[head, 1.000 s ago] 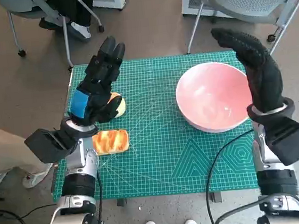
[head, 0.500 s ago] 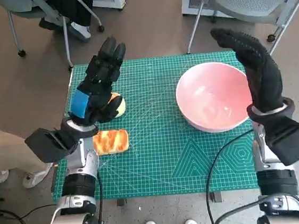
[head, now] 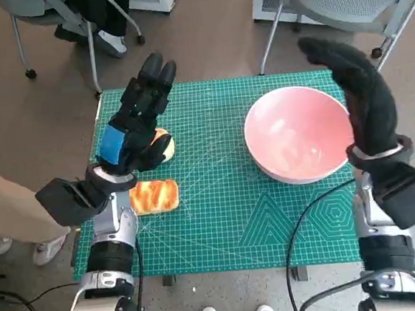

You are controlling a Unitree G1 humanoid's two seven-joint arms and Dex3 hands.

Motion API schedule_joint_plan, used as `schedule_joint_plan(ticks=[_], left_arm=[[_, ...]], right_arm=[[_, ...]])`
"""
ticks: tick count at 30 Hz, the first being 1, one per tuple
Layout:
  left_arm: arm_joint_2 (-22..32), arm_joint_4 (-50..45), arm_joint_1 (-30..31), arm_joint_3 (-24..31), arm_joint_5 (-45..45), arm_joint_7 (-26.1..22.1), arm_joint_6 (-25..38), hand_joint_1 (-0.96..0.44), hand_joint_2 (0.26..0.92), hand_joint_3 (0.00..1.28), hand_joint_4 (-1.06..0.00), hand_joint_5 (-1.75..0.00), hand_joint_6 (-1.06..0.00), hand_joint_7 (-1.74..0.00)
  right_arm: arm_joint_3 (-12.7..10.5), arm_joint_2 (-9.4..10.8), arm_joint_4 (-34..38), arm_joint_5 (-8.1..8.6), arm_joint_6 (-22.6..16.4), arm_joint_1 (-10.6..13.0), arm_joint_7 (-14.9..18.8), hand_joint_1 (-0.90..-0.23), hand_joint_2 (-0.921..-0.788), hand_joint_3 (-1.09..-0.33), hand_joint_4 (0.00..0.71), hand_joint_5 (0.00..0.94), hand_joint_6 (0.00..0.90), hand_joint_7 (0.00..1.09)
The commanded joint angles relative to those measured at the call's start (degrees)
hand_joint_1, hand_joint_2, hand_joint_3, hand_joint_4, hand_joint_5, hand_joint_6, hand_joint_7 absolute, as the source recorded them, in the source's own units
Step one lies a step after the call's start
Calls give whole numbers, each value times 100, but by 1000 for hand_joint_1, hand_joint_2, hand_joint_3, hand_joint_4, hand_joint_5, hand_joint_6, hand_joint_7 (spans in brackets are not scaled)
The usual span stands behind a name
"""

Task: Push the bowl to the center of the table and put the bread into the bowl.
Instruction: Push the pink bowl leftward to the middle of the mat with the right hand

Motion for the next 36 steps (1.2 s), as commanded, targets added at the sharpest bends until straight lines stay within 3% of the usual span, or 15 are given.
schedule_joint_plan(ticks=[1, 11, 21, 36], left_arm=[[-26, 50, -66, 30, -31, -14, -37, -723, 921, 412, 1, 1, -115, -24], [-8, 83, -59, 40, -10, 4, -68, -714, 921, 411, 1, 1, -116, -25], [1, 74, -52, 35, 24, 56, -52, -713, 921, 411, 1, 1, -116, -25], [48, -37, 8, 29, 36, 80, -39, -720, 921, 411, 1, 1, -118, -26]], right_arm=[[-268, -220, 451, 93, -27, 32, -74, -740, -921, -770, 185, 1, 14, 459], [-837, -583, 1980, 265, -213, -424, -299, -730, -921, -770, 186, 0, 54, 395], [-1159, -649, 3076, 526, 42, -880, -221, -728, -921, -767, 171, 0, 83, 330], [-1133, -813, 3960, 300, 507, -1144, -286, -759, -921, -772, 160, 1, 109, 271]])
